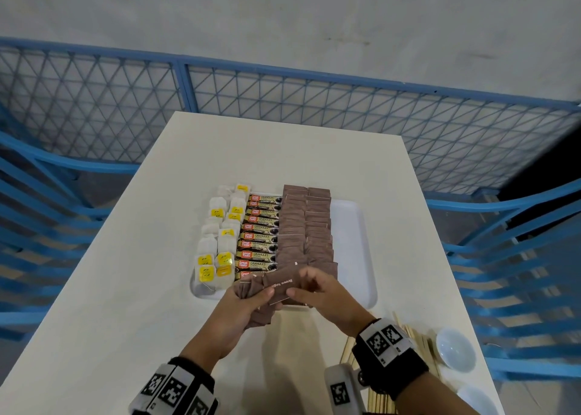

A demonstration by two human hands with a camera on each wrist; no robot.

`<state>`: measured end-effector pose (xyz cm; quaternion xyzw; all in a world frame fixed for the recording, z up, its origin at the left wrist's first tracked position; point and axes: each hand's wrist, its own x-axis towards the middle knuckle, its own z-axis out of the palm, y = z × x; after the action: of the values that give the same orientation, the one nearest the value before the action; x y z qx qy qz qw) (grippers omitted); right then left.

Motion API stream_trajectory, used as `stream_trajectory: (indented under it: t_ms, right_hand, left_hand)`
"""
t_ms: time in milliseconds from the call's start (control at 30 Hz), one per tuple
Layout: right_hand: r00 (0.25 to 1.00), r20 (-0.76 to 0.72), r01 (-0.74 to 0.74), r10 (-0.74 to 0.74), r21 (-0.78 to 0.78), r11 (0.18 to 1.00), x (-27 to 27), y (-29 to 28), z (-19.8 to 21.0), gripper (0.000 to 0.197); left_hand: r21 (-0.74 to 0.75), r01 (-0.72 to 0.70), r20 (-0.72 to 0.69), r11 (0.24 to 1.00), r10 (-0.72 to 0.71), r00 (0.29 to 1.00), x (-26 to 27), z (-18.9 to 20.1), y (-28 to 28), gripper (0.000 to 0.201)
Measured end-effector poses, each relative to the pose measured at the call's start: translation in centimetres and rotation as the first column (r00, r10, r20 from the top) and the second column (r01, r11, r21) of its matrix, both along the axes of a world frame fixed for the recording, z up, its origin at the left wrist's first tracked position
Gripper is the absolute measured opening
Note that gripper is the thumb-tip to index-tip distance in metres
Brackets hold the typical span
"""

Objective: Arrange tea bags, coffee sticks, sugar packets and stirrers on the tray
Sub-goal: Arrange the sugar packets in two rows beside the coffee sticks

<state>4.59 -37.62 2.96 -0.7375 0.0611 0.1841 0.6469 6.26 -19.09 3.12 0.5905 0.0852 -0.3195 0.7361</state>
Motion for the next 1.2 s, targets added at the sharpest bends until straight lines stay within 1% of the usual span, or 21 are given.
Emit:
stream_trajectory:
  t_ms: [67, 133, 200, 267, 300, 333, 367, 400, 433, 467, 500, 533, 567, 633, 733, 833, 933, 1000, 1133, 1200]
  right_hand:
    - [0.997, -0.037, 0.071, -0.067, 0.13, 0.989, 0.2, 0.1, 0.1, 0.008]
    - [0.986, -0.073, 0.166, -0.152, 0.265, 0.95, 0.5, 0.2, 0.3, 0.007]
    - [0.969, -0.084, 0.245, -0.23, 0.364, 0.899, 1.0, -0.2, 0.4, 0.018]
    - [0.954, -0.105, 0.298, -0.28, 0.429, 0.853, 1.4, -0.8, 0.5, 0.019]
    - [0.951, -0.111, 0.307, -0.288, 0.438, 0.845, 1.5, -1.0, 0.6, 0.019]
    - [0.952, -0.11, 0.306, -0.287, 0.422, 0.853, 1.6, -1.1, 0.5, 0.018]
    - [0.956, -0.1, 0.294, -0.277, 0.38, 0.877, 1.7, -1.2, 0.5, 0.018]
    - [0.966, -0.068, 0.259, -0.25, 0.301, 0.918, 1.7, -1.2, 0.4, 0.016]
    - [0.979, -0.008, 0.202, -0.203, 0.166, 0.965, 1.7, -1.2, 0.2, 0.014]
    - [0.989, 0.075, 0.129, -0.126, -0.044, 0.991, 1.8, -1.3, -0.2, 0.014]
    - [0.989, 0.148, 0.063, -0.024, -0.262, 0.963, 1.9, -1.3, -0.6, 0.016]
    - [0.979, 0.187, 0.01, 0.076, -0.424, 0.905, 2.0, -1.3, -1.2, 0.021]
    - [0.969, 0.199, -0.027, 0.148, -0.509, 0.86, 2.1, -1.2, -1.6, 0.024]
    - [0.957, 0.184, -0.084, 0.224, -0.564, 0.822, 2.4, -0.9, -2.1, 0.023]
    - [0.933, 0.185, -0.118, 0.308, -0.65, 0.751, 2.8, -0.4, -2.5, 0.02]
    - [0.902, 0.146, -0.163, 0.406, -0.756, 0.634, 3.3, -0.2, -2.9, 0.026]
    - [0.851, 0.071, -0.249, 0.52, -0.817, 0.52, 3.7, -0.2, -3.1, 0.036]
    - [0.823, 0.032, -0.281, 0.567, -0.845, 0.455, 3.9, -0.2, -3.1, 0.04]
    - [0.801, 0.008, -0.277, 0.599, -0.882, 0.382, 4.2, -0.1, -3.1, 0.04]
    - [0.8, 0.023, -0.248, 0.6, -0.897, 0.366, 4.3, 0.1, -3.2, 0.037]
  left_hand:
    - [0.009, 0.008, -0.011, 1.0, -0.007, 1.0, 0.0, -0.1, -0.1, 0.022]
    - [0.006, 0.005, -0.029, 1.0, -0.005, 1.0, 0.0, -0.2, 0.0, 0.018]
    - [0.004, -0.017, -0.059, 1.0, 0.017, 0.998, 0.1, -0.4, 0.4, 0.016]
    - [0.012, -0.036, -0.081, 0.999, 0.037, 0.996, 0.2, -0.5, 0.8, 0.017]
    - [0.02, -0.039, -0.084, 0.999, 0.04, 0.996, 0.2, -0.6, 1.0, 0.017]
    - [0.029, -0.039, -0.084, 0.999, 0.042, 0.996, 0.2, -0.6, 1.2, 0.018]
    - [0.031, -0.047, -0.086, 0.998, 0.05, 0.995, 0.3, -0.7, 1.3, 0.018]
    - [0.032, -0.062, -0.092, 0.998, 0.065, 0.994, 0.3, -0.8, 1.4, 0.018]
    - [0.031, -0.076, -0.098, 0.997, 0.079, 0.992, 0.4, -0.9, 1.5, 0.019]
    - [0.034, -0.085, -0.1, 0.996, 0.088, 0.991, 0.4, -0.9, 1.6, 0.019]
    - [0.035, -0.092, -0.099, 0.995, 0.095, 0.99, 0.5, -1.0, 1.7, 0.019]
    - [0.037, -0.097, -0.098, 0.995, 0.101, 0.99, 0.5, -1.0, 1.8, 0.019]
    - [0.036, -0.105, -0.098, 0.994, 0.108, 0.989, 0.5, -1.0, 1.8, 0.019]
    - [0.03, -0.119, -0.097, 0.992, 0.121, 0.988, 0.5, -0.9, 2.0, 0.02]
    - [0.033, -0.125, -0.093, 0.992, 0.128, 0.987, 0.4, -0.7, 2.2, 0.021]
    - [0.052, -0.131, -0.097, 0.99, 0.136, 0.986, 0.4, -0.7, 2.4, 0.021]
    - [0.062, -0.142, -0.097, 0.988, 0.147, 0.984, 0.5, -0.7, 2.5, 0.021]
    - [0.069, -0.149, -0.098, 0.986, 0.156, 0.983, 0.5, -0.7, 2.5, 0.021]
    - [0.08, -0.146, -0.097, 0.986, 0.154, 0.983, 0.5, -0.7, 2.4, 0.021]
    - [0.079, -0.148, -0.098, 0.986, 0.155, 0.983, 0.6, -0.7, 2.5, 0.021]
